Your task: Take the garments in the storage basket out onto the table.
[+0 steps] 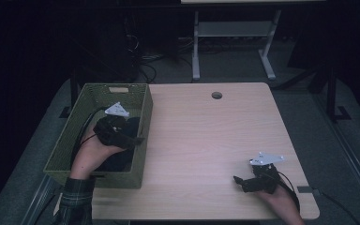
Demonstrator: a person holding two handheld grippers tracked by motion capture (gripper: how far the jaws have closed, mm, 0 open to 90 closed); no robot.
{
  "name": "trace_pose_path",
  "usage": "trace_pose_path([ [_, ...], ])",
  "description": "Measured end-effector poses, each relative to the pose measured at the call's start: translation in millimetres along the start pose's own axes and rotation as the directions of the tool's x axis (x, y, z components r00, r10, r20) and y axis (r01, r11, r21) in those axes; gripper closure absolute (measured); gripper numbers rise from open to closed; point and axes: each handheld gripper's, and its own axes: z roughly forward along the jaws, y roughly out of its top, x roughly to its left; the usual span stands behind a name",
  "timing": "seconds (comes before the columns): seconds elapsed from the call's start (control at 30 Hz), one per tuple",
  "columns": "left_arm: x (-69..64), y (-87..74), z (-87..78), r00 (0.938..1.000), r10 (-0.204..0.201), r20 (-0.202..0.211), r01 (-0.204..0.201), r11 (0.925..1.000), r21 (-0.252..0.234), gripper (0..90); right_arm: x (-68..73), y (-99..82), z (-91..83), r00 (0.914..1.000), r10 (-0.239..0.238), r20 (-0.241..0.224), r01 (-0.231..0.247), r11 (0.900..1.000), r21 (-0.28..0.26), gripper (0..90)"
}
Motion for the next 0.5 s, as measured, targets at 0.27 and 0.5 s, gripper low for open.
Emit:
trace_pose_path([
  [0.27,10.2,-9.3,-7.6,0.9988,-0.028,-0.040,0.028,0.9995,0.014,14.2,-0.1,0.0,-0.1,1.0000,-0.001,0.002,0.001,1.0000,0.000,6.3],
  [0.5,14.2,-14.7,-11.7,0.9976,-0.046,-0.051,0.047,0.9986,0.022,14.3,0.2,0.0,0.0,1.0000,0.003,0.000,-0.003,1.0000,-0.001,6.3],
])
